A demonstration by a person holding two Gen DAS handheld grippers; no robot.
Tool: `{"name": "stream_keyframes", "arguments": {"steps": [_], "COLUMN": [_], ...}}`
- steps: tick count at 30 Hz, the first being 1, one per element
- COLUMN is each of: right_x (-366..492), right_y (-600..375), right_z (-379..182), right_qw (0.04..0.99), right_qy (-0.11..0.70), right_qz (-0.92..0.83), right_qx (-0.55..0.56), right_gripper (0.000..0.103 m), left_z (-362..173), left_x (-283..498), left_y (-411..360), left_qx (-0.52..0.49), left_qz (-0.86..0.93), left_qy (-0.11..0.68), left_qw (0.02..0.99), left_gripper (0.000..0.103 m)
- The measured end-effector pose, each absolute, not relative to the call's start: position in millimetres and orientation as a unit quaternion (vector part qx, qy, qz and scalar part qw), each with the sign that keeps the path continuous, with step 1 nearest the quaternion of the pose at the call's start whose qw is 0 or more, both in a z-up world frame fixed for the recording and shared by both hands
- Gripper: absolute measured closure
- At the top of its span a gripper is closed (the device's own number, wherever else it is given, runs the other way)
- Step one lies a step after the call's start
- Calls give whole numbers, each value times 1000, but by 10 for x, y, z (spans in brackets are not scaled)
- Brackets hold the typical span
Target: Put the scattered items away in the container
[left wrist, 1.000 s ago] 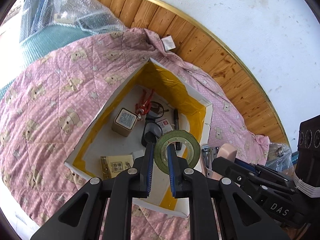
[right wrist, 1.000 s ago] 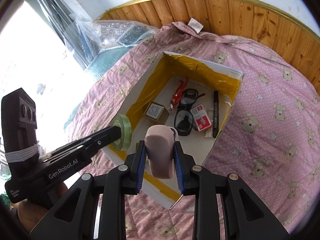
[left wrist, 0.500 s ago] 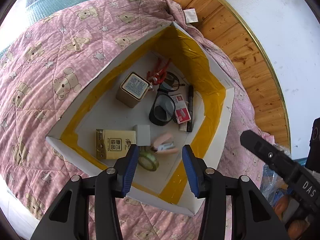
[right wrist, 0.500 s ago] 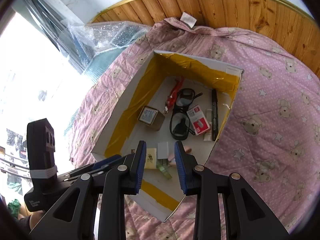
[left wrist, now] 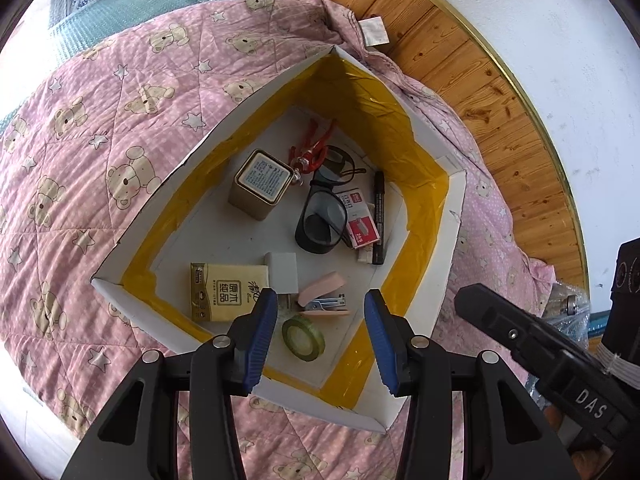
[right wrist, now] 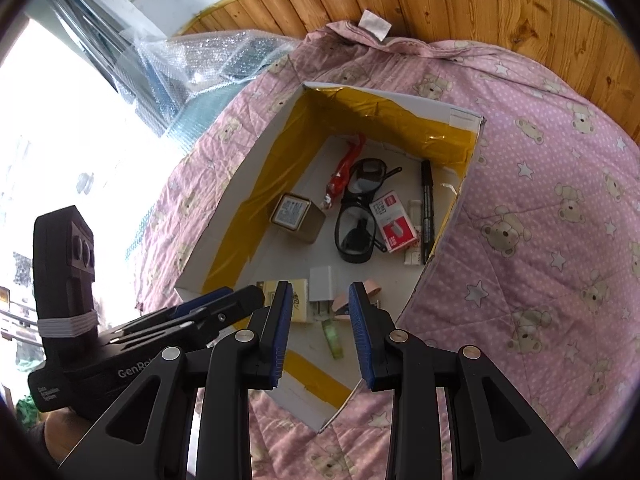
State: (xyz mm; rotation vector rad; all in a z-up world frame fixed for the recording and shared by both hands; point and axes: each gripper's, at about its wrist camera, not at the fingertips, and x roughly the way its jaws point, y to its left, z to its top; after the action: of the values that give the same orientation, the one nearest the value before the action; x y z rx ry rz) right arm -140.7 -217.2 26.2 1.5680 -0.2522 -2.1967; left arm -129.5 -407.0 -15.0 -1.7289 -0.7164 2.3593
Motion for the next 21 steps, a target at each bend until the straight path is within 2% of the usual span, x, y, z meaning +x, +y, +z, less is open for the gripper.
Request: {"name": "stream_keyframes", "arguments": {"steps": [21], "right_x": [-1121], "right_y": [-2323], "right_z": [340], "right_qw": [224], "right_qy": [-61], "right_qz": [-791], "right_qx": [567], "right_gripper": [70], "left_z": [22], "left_x": [-1084], "left_y": [-4113], "left_qx": [-559], "left_qz": [791], "left_qy": [-237], "left_qw": [69], "left_gripper": [56]}}
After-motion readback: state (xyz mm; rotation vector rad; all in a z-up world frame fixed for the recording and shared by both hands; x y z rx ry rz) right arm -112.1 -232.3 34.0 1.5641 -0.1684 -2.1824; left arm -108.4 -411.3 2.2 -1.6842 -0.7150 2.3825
